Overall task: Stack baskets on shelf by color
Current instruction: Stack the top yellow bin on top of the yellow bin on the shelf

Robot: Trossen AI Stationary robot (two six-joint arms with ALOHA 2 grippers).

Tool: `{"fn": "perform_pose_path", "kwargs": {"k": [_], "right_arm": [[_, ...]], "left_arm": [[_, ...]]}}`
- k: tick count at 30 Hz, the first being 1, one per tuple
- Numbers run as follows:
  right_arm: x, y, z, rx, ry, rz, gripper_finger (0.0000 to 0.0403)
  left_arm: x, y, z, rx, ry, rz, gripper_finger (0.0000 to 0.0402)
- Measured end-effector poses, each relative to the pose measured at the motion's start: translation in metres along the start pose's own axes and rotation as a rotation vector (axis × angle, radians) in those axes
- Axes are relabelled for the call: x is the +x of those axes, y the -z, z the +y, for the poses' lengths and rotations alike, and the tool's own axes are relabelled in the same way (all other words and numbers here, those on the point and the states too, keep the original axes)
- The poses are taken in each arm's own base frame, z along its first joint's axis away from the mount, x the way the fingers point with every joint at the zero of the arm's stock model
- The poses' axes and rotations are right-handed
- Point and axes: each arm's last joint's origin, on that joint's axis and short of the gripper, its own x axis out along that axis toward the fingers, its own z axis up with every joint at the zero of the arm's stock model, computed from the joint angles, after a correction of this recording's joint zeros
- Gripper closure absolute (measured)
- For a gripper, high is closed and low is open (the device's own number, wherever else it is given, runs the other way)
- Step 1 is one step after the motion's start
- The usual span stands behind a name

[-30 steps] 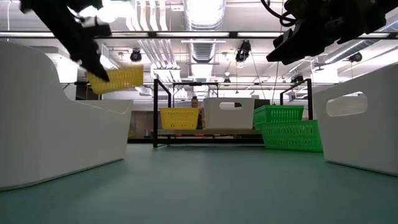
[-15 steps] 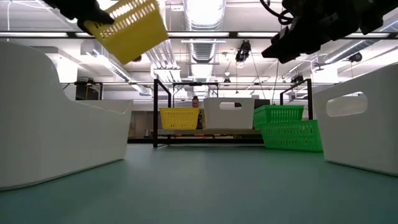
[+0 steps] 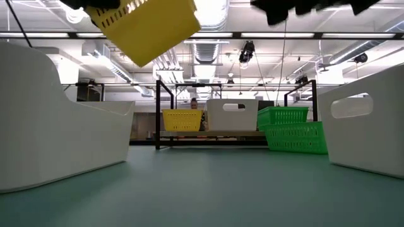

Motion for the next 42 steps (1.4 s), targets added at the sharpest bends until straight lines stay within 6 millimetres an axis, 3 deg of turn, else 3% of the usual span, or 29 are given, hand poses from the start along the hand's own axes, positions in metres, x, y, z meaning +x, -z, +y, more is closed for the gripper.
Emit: {"fn": "perform_pose_path", "kwargs": {"k": [5,11,20,25,33,37,42], "right_arm": [[-0.004,-0.033,-0.005,-0.08,-0.113,-0.088,0.0219],[0.009,-0.051,-0.011,-0.116,-0.161,-0.063,0.0215],[0.063,-0.059,-0.025,-0.122,-0.319,0.075,0.0215],[0.088,-0.052,-0.034,-0.068,-0.511,0.148,0.0215],[0.117,-0.046,-0.042,-0.076,-0.634,0.164,0.0218],[0.122,-0.048,-0.042,-0.115,-0.682,0.155,0.0253],[0.124,-0.046,-0.042,-0.129,-0.691,0.164,0.034]], "left_arm": [[0.019,-0.006,-0.009,0.016,0.037,-0.063,0.0402],[0.041,-0.007,-0.012,0.019,0.044,-0.084,0.0402],[0.06,-0.004,-0.013,0.026,0.039,-0.041,0.0402],[0.059,-0.005,-0.013,0.03,0.039,-0.05,0.0402],[0.057,-0.005,-0.013,0.084,0.037,-0.055,0.0402],[0.057,-0.005,-0.013,0.101,0.035,-0.055,0.0402],[0.057,-0.004,-0.013,0.1,0.035,-0.05,0.0399]]}}
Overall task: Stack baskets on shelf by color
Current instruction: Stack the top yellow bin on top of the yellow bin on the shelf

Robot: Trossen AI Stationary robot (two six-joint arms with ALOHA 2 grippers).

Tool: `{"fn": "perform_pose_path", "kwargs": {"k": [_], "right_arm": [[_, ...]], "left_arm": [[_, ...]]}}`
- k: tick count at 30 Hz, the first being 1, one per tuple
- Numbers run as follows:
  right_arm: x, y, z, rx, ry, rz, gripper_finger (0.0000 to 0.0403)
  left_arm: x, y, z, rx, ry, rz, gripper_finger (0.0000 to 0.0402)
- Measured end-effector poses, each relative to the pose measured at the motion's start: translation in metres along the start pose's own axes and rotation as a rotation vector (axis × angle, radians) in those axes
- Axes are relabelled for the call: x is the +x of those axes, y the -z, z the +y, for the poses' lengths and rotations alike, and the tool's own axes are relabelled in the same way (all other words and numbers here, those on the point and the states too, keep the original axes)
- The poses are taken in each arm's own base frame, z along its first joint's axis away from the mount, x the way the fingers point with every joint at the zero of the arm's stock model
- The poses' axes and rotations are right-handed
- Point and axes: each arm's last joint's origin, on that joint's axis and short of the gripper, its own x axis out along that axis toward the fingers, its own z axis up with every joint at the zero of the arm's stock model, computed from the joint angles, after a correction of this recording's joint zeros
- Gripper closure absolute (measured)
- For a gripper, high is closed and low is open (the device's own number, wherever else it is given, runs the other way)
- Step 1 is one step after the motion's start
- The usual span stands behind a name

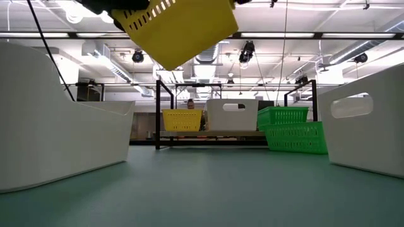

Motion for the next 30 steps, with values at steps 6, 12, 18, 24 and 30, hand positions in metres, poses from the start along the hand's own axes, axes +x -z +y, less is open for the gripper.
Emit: {"fn": "perform_pose_path", "kwargs": {"k": [6,12,18,24,30], "right_arm": [[-0.001,0.001,0.002,-0.017,-0.005,0.012,0.0389],[-0.001,0.003,0.005,0.016,-0.021,0.038,0.0394],[-0.003,0.007,0.008,0.088,-0.008,0.101,0.0394],[-0.005,0.014,0.009,0.208,0.093,0.252,0.0394],[-0.013,0.017,0.001,0.303,0.497,0.478,0.0394]], "left_arm": [[0.0,-0.001,0.001,0.013,-0.006,-0.008,0.034],[-0.005,-0.006,0.002,0.125,-0.009,-0.027,0.0252],[-0.03,-0.021,0.008,0.317,-0.191,-0.069,0.0205],[-0.063,-0.025,0.019,0.373,-0.577,-0.051,0.0199],[-0.089,-0.027,0.025,0.218,-0.843,-0.082,0.0198]]}}
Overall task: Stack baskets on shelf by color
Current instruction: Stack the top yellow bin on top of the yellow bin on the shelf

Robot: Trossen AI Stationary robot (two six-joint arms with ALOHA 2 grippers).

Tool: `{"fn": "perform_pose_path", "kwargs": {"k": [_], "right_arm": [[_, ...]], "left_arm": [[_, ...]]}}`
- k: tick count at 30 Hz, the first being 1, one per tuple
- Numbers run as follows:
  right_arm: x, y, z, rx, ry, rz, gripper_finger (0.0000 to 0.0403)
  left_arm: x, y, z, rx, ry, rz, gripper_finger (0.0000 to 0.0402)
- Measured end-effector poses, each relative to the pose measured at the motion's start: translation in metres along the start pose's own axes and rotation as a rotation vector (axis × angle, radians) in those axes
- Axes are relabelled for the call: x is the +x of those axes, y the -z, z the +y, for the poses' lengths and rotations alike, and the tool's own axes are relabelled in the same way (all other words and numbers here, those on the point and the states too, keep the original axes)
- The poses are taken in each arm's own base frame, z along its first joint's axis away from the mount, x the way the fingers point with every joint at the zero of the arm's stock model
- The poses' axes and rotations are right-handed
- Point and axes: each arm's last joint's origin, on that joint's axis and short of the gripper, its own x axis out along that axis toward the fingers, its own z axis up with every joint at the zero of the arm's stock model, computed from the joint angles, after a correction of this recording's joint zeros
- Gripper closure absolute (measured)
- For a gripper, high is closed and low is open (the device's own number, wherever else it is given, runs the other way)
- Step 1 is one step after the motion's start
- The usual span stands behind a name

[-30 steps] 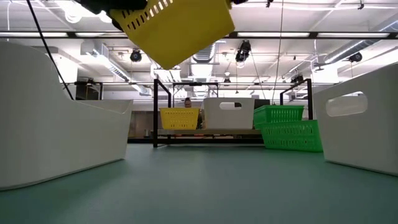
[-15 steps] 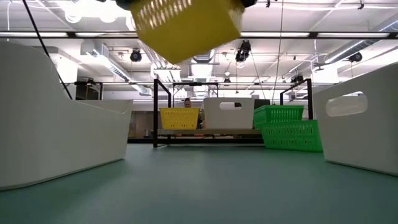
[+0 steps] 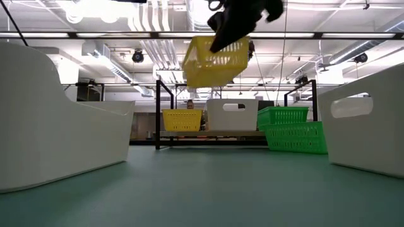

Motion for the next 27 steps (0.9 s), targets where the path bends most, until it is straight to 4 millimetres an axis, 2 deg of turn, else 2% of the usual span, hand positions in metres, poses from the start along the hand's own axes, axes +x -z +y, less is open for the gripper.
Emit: {"fn": "perform_pose_path", "kwargs": {"k": [3,5,15,19,27], "right_arm": [[-0.001,0.0,-0.009,0.073,0.201,0.042,0.0394],[0.0,0.001,-0.017,0.107,0.263,0.038,0.0394],[-0.002,-0.004,-0.073,0.177,0.395,-0.151,0.0394],[0.011,-0.001,-0.093,0.195,0.365,-0.182,0.0394],[0.044,0.015,-0.118,0.244,0.354,-0.113,0.0394]], "left_arm": [[-0.002,0.001,0.004,-0.084,-0.078,0.023,0.0198],[-0.002,0.004,0.004,-0.077,-0.1,0.037,0.0198],[-0.006,0.021,0.006,-0.053,-0.272,0.116,0.0198],[-0.008,0.02,0.009,-0.067,-0.289,0.113,0.0198],[-0.008,0.021,0.009,-0.058,-0.291,0.119,0.0198]]}}
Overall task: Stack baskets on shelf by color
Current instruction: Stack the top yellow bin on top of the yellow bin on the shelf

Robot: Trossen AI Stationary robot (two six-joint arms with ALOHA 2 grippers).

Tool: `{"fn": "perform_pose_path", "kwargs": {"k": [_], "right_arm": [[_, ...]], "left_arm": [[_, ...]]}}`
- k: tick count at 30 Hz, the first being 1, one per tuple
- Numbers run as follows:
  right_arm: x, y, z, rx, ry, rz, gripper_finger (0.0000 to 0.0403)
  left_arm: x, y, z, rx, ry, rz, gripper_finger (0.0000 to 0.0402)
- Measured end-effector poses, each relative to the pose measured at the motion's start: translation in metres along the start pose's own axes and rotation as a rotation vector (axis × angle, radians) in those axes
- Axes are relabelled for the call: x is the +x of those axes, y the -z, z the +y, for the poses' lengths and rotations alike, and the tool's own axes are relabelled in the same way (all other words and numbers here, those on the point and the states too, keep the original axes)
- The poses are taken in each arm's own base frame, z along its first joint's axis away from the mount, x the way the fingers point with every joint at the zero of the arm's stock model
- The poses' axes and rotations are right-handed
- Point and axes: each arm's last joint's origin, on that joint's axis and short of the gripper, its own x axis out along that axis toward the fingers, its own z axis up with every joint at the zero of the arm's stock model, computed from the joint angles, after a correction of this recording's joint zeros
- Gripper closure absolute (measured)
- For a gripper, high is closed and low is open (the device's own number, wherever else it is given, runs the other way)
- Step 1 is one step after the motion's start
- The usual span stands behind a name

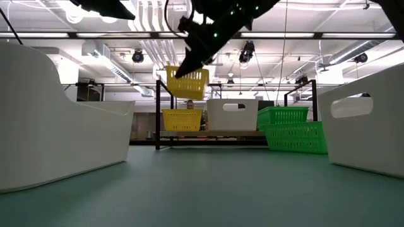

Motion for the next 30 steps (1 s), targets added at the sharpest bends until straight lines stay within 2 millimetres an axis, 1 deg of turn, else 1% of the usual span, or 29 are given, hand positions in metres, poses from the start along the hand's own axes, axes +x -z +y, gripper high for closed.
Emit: {"fn": "perform_pose_path", "kwargs": {"k": [7,13,16,24,30], "right_arm": [[0.017,0.01,-0.016,-0.008,0.022,0.035,0.0394],[0.025,0.016,-0.024,-0.028,0.036,0.039,0.0394],[0.031,0.018,-0.026,-0.027,0.042,0.036,0.0394],[0.054,0.031,-0.022,-0.076,0.033,0.07,0.0394],[0.056,0.032,-0.022,-0.078,0.036,0.067,0.0394]], "left_arm": [[0.0,0.0,0.0,0.002,0.0,0.001,0.0198],[0.0,0.0,-0.001,0.002,0.001,0.0,0.0198],[0.0,0.0,0.0,0.0,0.001,-0.001,0.0198],[0.0,0.0,-0.001,0.004,0.001,0.0,0.0198],[0.0,0.0,-0.001,0.007,0.002,0.0,0.0198]]}}
